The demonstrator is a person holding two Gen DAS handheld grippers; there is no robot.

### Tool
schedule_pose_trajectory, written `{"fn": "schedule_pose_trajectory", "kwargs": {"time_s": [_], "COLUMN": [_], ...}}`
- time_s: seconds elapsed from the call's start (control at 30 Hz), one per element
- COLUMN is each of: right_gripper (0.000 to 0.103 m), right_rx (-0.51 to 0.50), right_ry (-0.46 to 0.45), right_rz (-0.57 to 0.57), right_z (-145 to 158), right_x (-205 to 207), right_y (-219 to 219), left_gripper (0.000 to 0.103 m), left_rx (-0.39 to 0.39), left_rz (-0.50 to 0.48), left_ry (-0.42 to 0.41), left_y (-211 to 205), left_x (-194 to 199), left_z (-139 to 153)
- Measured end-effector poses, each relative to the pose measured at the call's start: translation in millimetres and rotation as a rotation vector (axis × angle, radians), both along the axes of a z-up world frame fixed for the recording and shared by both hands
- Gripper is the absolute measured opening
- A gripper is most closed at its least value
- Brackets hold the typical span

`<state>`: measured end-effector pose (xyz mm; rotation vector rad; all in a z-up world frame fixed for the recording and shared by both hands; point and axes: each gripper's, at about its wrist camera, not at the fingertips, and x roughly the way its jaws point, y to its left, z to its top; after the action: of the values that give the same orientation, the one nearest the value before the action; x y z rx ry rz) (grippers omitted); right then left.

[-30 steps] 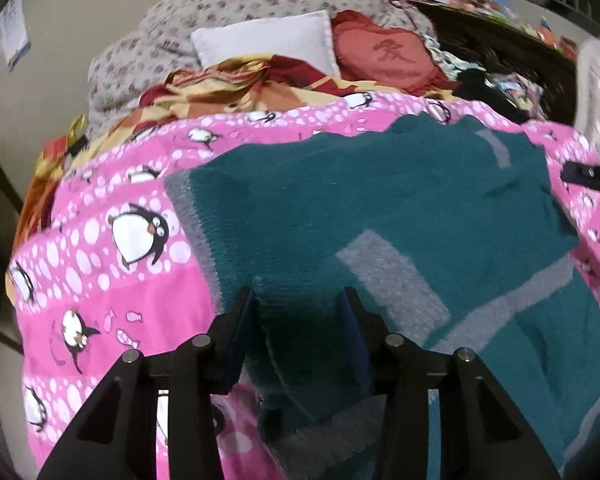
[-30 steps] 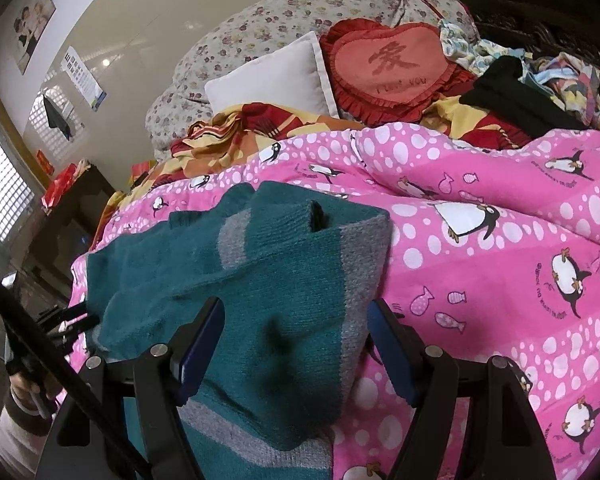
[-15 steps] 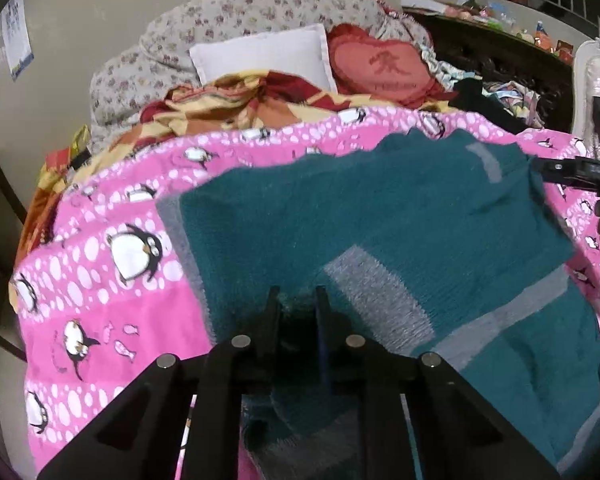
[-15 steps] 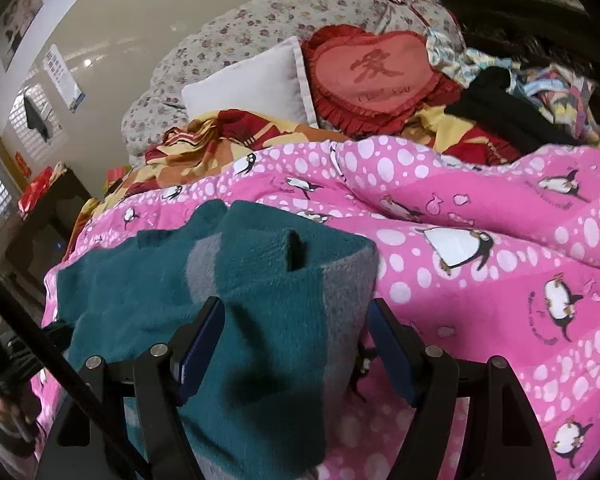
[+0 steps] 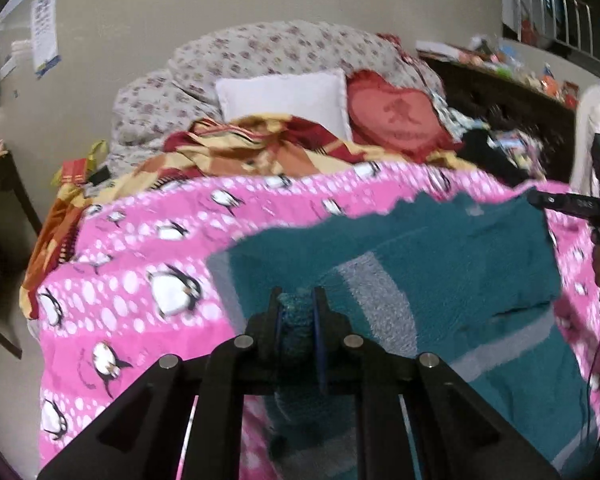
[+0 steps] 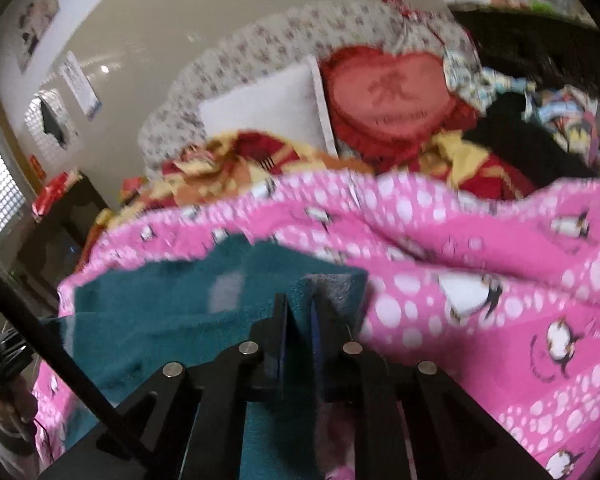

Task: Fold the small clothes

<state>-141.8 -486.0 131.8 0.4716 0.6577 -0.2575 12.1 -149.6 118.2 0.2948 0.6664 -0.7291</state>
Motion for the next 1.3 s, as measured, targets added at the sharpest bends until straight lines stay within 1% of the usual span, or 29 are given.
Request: {"fn": "schedule_pose_trajectory", "kwargs": {"time_s": [0.07,0.13,0.23,0.27,0.3,0.33,0.37,0.43,0.5,0.53,0.57,0.6,0.63,0.67,0.7,0.77,0.8,0.83,0.87,0.9,0.97,1.0,1.07,1.13,1.17,1.2,1.23,1.27,1.3], "right_gripper": [0.010,0.011,0.013,0.015,0.021,0.023,0.024,0.033,0.034,0.034,0.034,0.034,0.034,0.034,0.032,0.026,0.021,0.020,0.020,0.020,0.021,0.021,0.021,0.042,0.066,0.071,0.068,0.063,0.050], "right_rx": [-0.007,-0.019,-0.002,0.000,-0.008,-0.007,0.020,0.042,0.007,-0.017,-0.017,-0.090,-0.116,-0.148,-0.161,-0.278,-0.335,-0.352,-0.329,-0.265,-0.188,-0.179,-0.175,-0.205,-0.222,-0.236,-0.253,-0.277,-0.295], "right_ry": [-0.026,-0.031,0.004,0.022,0.052,0.070,0.061,0.019,-0.004,-0.015,-0.015,0.013,0.040,0.094,0.126,0.262,0.331,0.363,0.373,0.361,0.316,0.289,0.200,0.122,0.106,0.105,0.123,0.141,0.148], "right_rz": [0.004,0.012,0.037,0.047,0.039,0.036,0.037,0.018,0.022,0.051,0.051,0.153,0.187,0.232,0.245,0.209,0.151,0.111,0.078,0.051,0.030,0.026,0.033,0.021,0.020,0.025,0.040,0.056,0.068], "right_z": [10,10,-12,-20,-29,-33,-32,-21,-3,4,4,8,4,-8,-17,-48,-65,-76,-83,-87,-82,-75,-54,-34,-30,-27,-25,-25,-24], "right_x": [9,24,53,60,66,67,63,45,23,15,15,4,2,1,0,2,2,1,-1,-6,-16,-21,-31,-34,-31,-26,-14,-3,4], "right_y": [2,6,11,13,13,13,11,8,14,22,22,48,58,74,79,83,76,67,56,44,32,31,32,35,37,40,46,51,56], "left_gripper": [0.012,0.012,0.012,0.012,0.012,0.013,0.013,0.013,0.013,0.013,0.013,0.013,0.013,0.013,0.013,0.013,0.013,0.015,0.016,0.016,0.018,0.018,0.018,0.020,0.024,0.026,0.031,0.032,0.033], "left_rx": [-0.015,-0.009,0.031,0.037,0.041,0.048,0.047,0.046,0.053,0.053,0.055,0.058,0.064,0.071,0.077,0.077,0.072,0.070,0.076,0.087,0.104,0.104,0.084,0.063,0.058,0.050,0.043,0.040,0.039], "left_rz": [0.027,0.058,0.130,0.148,0.160,0.172,0.174,0.157,0.145,0.141,0.140,0.141,0.141,0.140,0.139,0.135,0.125,0.107,0.100,0.095,0.088,0.089,0.098,0.102,0.099,0.092,0.082,0.067,0.042], "left_ry": [-0.001,0.027,0.060,0.078,0.102,0.119,0.124,0.110,0.088,0.087,0.088,0.086,0.081,0.078,0.078,0.086,0.094,0.096,0.085,0.063,0.026,0.022,0.026,0.030,0.031,0.035,0.038,0.039,0.040], "left_y": [2,4,7,8,9,10,11,13,11,11,8,7,5,3,1,-1,-2,-4,-6,-8,-9,-8,-1,6,8,8,8,6,2], "left_x": [9,21,39,45,51,56,56,53,48,46,47,46,45,43,42,40,38,34,31,27,21,21,22,23,23,21,19,15,10], "left_z": [3,-3,-26,-33,-39,-44,-46,-43,-40,-39,-39,-40,-41,-41,-43,-44,-43,-42,-41,-39,-35,-33,-28,-23,-21,-20,-20,-20,-20]}}
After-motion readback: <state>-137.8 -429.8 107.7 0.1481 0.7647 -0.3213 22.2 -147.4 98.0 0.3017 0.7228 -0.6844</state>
